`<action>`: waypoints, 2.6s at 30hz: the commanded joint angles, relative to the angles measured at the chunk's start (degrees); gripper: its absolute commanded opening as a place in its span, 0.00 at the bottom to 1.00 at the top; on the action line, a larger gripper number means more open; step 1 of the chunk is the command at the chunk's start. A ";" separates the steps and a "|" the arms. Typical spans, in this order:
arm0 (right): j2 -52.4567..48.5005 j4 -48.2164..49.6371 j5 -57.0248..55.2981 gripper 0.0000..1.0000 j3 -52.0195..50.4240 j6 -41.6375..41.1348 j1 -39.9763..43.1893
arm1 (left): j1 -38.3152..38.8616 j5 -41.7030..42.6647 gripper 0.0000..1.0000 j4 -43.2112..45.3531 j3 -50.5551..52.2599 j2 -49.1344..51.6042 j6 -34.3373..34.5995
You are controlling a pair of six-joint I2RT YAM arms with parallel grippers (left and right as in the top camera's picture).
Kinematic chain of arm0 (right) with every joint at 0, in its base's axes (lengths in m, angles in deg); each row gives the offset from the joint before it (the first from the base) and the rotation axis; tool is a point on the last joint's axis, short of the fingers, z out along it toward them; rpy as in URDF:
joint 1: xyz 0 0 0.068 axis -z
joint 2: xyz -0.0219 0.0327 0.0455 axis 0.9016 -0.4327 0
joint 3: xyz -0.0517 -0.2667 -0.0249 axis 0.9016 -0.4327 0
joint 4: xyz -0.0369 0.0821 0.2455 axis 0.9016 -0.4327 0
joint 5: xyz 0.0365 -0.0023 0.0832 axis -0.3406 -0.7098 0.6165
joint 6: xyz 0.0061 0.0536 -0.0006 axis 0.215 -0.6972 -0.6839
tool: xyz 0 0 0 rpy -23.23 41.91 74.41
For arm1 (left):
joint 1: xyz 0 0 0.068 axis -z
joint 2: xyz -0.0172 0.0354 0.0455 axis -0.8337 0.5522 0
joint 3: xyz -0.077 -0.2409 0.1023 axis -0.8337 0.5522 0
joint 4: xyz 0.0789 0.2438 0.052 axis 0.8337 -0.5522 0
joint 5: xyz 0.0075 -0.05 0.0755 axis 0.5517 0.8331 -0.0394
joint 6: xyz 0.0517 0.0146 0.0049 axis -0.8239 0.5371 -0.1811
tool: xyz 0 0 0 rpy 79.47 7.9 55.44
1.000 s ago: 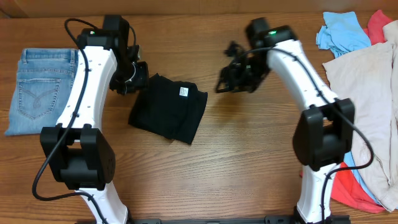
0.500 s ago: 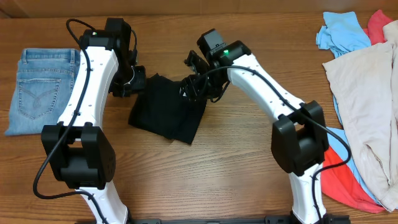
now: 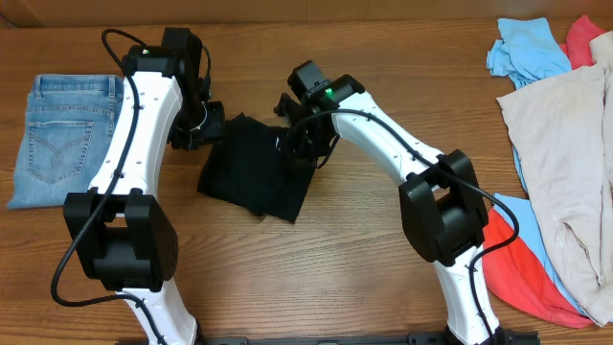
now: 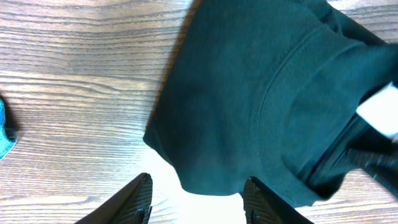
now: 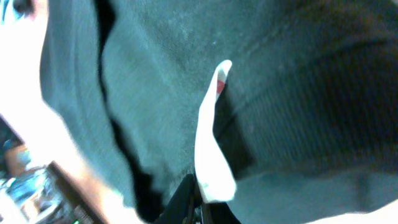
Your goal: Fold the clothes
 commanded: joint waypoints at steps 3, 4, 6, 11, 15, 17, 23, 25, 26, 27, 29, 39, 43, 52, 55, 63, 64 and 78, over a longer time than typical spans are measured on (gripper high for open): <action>1.68 -10.62 8.79 0.04 3.45 1.81 1.64 | 0.26 -0.81 0.52 0.02 0.44 0.37 0.96; 2.58 -13.62 8.52 0.04 4.31 1.81 2.69 | 0.26 -0.81 0.51 0.02 0.44 0.35 0.94; 4.26 -17.51 6.82 0.04 4.87 1.75 4.57 | 0.26 -0.79 0.52 0.04 0.44 0.37 0.90; 4.72 -22.21 -7.41 0.05 2.97 1.11 6.16 | 0.26 -0.74 0.52 0.02 0.44 0.37 0.90; 3.63 -18.80 -9.03 0.05 -2.49 1.14 6.16 | 0.26 -0.52 0.52 -0.20 0.44 0.37 0.94; 3.02 -17.09 -9.05 0.05 -5.11 1.14 6.16 | 0.33 0.24 0.52 -0.52 0.44 0.37 0.92; 2.82 -12.35 -16.09 0.06 -10.25 -2.10 6.51 | 0.46 7.50 0.52 0.17 0.44 0.37 -0.98; 2.82 -11.52 -17.94 0.06 -10.97 -2.10 6.64 | 0.70 8.33 0.52 1.07 0.44 0.37 -1.49; 2.82 -11.50 -18.99 0.06 -11.04 -2.14 6.67 | 0.90 8.59 0.52 1.62 0.44 0.37 -1.84; 2.75 -11.50 -19.96 0.06 -11.04 -2.38 6.67 | 1.16 8.61 0.52 2.01 0.44 0.37 -1.84; 2.75 -11.37 -22.38 0.07 -11.04 -4.57 6.64 | 1.95 9.31 0.52 2.82 0.44 0.37 -1.86; 2.54 -11.52 -28.96 0.16 -11.04 -8.76 6.64 | 9.53 8.85 0.52 8.85 0.96 0.57 -3.30; 2.54 -11.82 -29.55 0.16 -11.04 -8.76 6.69 | 11.02 8.31 0.53 12.28 2.40 0.81 -3.63; 2.58 -13.14 -29.33 0.10 -10.75 -8.72 6.71 | 11.30 7.23 0.55 18.32 4.85 5.18 -5.01; 4.11 -16.96 -27.89 0.11 -8.70 -7.26 6.71 | 11.30 7.21 0.55 18.73 4.85 6.21 -5.99; 11.61 -22.29 -17.11 0.25 -7.37 -2.10 6.47 | 11.30 6.91 0.58 20.02 5.05 7.30 -8.00; 11.61 -23.12 -14.86 0.25 -7.39 -0.74 6.36 | 11.30 6.80 0.58 20.15 5.05 7.50 -8.28; 11.56 -10.32 -5.99 0.29 -22.32 2.54 2.08 | 11.30 6.47 0.52 16.13 5.11 12.72 -8.28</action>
